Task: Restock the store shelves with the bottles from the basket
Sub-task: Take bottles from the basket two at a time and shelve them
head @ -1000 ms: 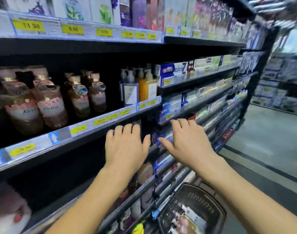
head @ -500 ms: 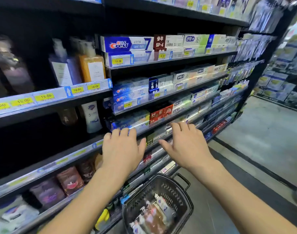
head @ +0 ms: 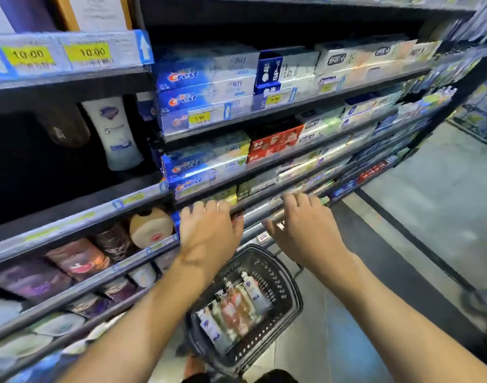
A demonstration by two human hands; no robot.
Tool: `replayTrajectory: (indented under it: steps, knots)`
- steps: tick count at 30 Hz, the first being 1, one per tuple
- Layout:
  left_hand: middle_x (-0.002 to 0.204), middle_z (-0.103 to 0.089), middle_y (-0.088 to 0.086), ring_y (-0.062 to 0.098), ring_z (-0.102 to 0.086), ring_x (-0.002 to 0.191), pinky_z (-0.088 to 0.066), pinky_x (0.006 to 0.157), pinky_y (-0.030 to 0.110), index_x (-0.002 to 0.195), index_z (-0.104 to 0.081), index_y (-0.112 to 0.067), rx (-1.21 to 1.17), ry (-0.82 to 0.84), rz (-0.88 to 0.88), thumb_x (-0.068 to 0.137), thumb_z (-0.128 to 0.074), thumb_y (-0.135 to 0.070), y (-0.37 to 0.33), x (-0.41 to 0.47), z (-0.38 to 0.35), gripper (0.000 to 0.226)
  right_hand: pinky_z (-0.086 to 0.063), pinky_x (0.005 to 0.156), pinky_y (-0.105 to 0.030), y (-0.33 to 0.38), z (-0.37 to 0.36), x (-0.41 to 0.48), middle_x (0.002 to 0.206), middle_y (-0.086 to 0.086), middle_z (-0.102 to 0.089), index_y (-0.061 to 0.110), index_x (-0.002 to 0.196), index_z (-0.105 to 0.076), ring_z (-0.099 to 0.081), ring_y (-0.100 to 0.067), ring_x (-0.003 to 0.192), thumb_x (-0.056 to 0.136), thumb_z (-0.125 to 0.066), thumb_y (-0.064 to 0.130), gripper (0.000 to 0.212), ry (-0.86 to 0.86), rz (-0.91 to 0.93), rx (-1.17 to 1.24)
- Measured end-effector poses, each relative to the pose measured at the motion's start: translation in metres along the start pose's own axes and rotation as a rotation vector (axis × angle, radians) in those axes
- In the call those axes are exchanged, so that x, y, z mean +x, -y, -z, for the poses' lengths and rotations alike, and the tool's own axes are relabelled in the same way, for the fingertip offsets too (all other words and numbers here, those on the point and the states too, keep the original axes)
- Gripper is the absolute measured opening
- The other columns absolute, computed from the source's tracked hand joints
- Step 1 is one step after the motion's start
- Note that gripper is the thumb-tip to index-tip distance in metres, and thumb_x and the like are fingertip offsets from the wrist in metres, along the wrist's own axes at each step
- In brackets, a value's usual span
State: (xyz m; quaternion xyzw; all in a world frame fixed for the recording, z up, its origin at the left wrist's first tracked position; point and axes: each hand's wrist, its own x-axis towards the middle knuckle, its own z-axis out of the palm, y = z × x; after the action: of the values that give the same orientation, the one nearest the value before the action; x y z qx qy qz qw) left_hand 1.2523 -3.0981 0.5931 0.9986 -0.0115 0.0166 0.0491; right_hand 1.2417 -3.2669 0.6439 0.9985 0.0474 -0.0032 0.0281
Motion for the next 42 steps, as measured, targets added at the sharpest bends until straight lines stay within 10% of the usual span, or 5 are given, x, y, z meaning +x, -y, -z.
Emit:
replayTrajectory:
  steps: [22,42]
  knots:
    - [0.132,-0.063,0.011,0.033,-0.046,0.135,-0.036,0.110,0.051,0.134,-0.054,-0.017,-0.040,0.441,0.493,0.100,-0.032,-0.055,-0.065,0.026,-0.225,0.056,-0.041,0.105,-0.050,-0.053,-0.234,0.110,0.140,-0.017,-0.052,0.009,0.139,-0.044,-0.045,-0.039,0.131,0.099,-0.040,0.059,0.064,0.489,0.553,-0.138]
    - [0.114,-0.069,0.010,0.027,-0.059,0.116,-0.039,0.101,0.043,0.112,-0.065,-0.018,-0.151,0.732,0.633,0.097,-0.036,-0.054,-0.048,-0.002,-0.617,0.049,-0.035,0.112,-0.053,-0.036,-0.622,0.112,0.148,-0.017,-0.044,0.011,0.145,-0.041,-0.038,-0.038,0.139,0.101,-0.039,0.055,0.063,0.746,0.588,-0.226]
